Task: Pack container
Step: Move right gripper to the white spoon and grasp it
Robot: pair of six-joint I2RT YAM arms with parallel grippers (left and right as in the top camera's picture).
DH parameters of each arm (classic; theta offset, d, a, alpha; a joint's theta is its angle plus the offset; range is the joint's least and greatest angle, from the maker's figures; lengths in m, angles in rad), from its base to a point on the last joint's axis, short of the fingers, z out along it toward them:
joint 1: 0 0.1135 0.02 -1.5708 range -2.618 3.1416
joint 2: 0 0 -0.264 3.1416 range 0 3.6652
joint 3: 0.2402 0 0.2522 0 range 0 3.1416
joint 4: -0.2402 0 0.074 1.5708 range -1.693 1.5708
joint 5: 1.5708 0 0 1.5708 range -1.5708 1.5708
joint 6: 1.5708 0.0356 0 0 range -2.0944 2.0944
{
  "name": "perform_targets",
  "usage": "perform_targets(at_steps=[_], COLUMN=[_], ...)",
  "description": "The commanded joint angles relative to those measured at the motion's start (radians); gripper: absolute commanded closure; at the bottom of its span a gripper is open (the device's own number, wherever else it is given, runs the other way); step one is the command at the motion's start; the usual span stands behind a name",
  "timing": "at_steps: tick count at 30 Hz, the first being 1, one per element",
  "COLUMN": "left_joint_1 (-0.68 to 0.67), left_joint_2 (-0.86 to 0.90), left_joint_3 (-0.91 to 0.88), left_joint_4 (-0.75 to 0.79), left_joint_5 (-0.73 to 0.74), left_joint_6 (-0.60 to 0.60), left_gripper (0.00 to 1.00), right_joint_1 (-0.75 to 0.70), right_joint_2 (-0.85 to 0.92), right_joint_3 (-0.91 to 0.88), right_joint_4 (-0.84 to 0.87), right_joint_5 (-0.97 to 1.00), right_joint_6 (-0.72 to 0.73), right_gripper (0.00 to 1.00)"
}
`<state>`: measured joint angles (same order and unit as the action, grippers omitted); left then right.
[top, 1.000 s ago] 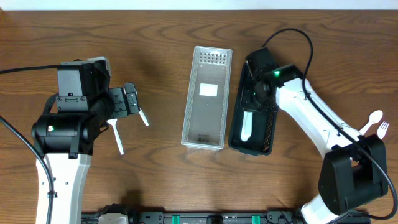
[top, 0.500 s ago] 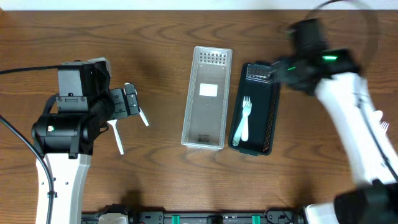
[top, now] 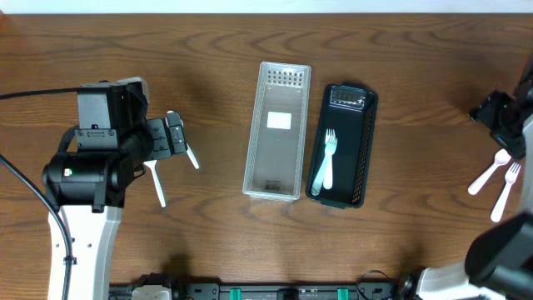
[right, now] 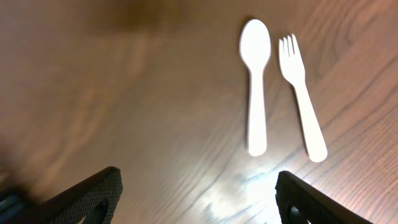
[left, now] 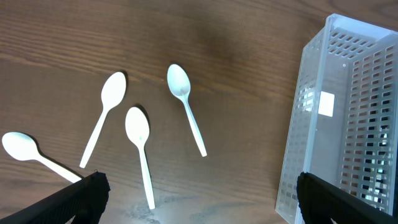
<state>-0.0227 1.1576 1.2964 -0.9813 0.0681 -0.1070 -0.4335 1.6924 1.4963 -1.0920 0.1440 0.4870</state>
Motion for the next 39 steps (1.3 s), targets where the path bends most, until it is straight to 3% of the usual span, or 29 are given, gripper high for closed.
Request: perform_targets(at_steps=[1,14,39], left_joint_1=[-0.001,-0.001,-0.001], left_joint_2=[0.000,0.000,0.000], left_joint_3=[0.017,0.017,0.017], left_joint_4=[-0.002,-0.002,-0.002], left_joint_5=[-0.008,-0.008,-0.008], left_joint_6=[0.010,0.010,0.010], left_gripper=[0.02,0.02,0.02], right_joint_1=[-0.066,-0.188,-0.201], right_joint_2=[0.091,0.303,0.453], right_joint_3=[-0.013,-0.013,-0.014], right_joint_4=[0.015,0.091,0.199], right_joint_5=[-0.053,-0.073,-0.127], right_joint_6=[-0.072,-0.156,-0.286], right_gripper=[0.17,0.15,0.12])
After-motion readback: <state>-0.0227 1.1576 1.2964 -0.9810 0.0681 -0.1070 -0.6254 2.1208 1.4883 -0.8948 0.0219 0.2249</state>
